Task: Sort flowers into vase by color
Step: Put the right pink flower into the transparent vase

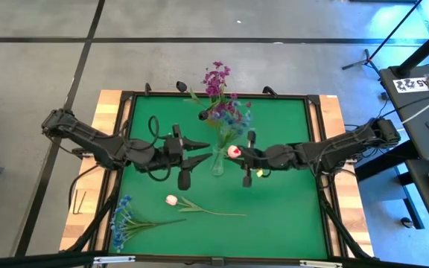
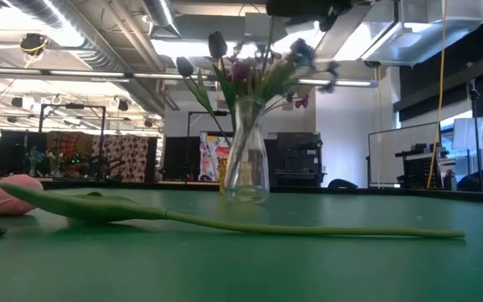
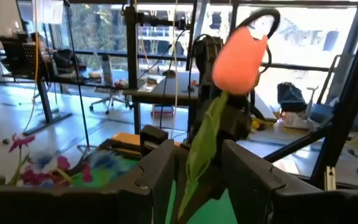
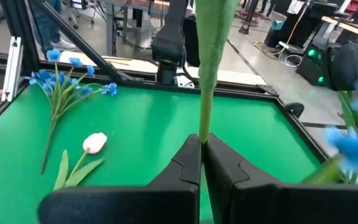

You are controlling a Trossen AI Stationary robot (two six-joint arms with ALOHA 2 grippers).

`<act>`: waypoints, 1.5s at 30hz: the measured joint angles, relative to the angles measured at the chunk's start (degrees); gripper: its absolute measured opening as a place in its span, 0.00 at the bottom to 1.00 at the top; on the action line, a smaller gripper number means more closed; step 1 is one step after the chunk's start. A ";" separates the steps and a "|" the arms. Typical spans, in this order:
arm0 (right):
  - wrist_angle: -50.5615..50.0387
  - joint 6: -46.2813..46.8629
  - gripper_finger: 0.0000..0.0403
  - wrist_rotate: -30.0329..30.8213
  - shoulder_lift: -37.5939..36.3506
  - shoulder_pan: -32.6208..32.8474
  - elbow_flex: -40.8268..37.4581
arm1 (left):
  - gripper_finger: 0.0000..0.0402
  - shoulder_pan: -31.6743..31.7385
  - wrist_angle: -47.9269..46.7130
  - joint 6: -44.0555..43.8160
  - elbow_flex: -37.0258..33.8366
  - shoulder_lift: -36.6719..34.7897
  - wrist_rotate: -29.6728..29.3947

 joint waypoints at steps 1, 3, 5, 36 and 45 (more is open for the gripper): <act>0.01 0.28 0.02 -0.31 0.00 -0.07 0.00 | 0.32 0.00 -0.31 -0.16 0.00 0.00 -0.01; 0.00 0.55 0.02 -0.86 0.00 0.08 0.00 | 0.32 0.00 -0.49 -0.37 0.00 0.00 -0.04; -0.02 1.04 0.02 -1.92 0.00 0.15 0.00 | 0.32 0.02 -0.55 -0.46 0.00 0.00 -0.02; -3.46 7.56 0.02 -6.33 -0.56 2.45 0.00 | 0.32 0.04 -2.86 -2.01 0.00 0.02 -0.02; -8.83 7.10 0.02 -3.26 -1.64 4.04 4.22 | 0.32 0.09 -3.28 -2.51 0.00 0.02 -0.02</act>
